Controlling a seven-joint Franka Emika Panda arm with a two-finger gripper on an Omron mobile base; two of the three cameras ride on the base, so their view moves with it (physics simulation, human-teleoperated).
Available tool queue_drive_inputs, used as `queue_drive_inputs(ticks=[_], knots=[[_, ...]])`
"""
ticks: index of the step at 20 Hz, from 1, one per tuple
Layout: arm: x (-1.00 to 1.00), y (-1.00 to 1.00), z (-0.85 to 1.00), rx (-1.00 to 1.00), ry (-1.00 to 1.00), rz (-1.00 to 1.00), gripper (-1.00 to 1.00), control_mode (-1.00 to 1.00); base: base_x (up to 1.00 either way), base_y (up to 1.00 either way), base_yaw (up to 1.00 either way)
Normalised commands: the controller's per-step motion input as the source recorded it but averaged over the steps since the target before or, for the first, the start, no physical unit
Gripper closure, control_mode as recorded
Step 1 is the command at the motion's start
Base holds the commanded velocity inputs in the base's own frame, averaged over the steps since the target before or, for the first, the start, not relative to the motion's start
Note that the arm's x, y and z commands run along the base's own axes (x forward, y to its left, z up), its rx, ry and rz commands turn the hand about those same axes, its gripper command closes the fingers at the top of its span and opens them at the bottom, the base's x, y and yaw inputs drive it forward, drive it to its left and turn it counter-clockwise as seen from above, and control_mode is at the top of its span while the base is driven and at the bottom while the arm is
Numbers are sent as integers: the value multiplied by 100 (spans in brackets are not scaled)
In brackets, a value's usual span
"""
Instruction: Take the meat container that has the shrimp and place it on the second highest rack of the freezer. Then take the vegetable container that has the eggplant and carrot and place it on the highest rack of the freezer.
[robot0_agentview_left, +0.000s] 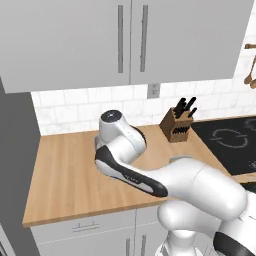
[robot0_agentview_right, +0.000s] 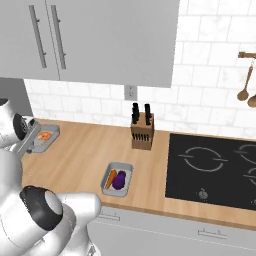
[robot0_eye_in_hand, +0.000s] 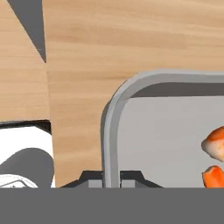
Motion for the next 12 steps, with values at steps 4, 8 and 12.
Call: queue_drive_inputs(ticks=[4,8,12], knots=[[-14,-100,39,0,-1,10,100,-100,0,0,0],[-13,-89,31,0,0,3,100,-100,0,0,0],[0,-74,25,-1,0,1,100,-100,0,0,0]])
